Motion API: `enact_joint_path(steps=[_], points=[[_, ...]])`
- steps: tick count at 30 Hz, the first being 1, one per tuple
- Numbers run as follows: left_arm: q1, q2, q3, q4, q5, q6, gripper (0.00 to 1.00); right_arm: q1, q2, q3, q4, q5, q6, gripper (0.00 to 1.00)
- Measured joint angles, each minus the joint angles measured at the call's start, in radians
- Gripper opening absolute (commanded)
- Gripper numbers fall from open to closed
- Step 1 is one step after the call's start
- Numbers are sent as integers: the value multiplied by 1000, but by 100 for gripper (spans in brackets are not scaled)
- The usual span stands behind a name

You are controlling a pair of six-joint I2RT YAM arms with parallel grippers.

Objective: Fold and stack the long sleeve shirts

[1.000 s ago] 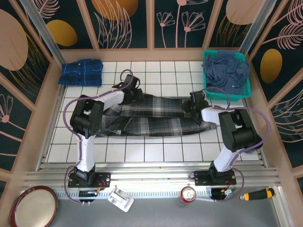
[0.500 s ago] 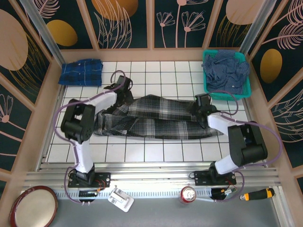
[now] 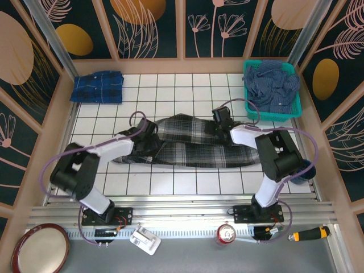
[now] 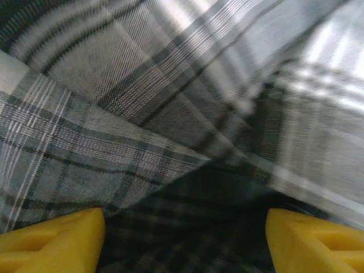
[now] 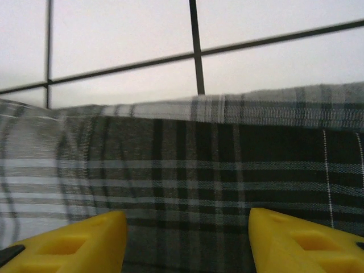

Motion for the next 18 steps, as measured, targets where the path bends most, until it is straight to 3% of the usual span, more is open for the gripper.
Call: enact_joint_path(steps=[9, 13, 18], points=[[120, 343, 413, 7, -37, 71, 73, 3, -61, -48, -138, 19, 21, 64], [147, 600, 814, -61, -44, 147, 72, 63, -126, -103, -215, 23, 69, 64], [148, 885, 1363, -168, 16, 207, 75, 234, -186, -148, -269, 14, 166, 64]])
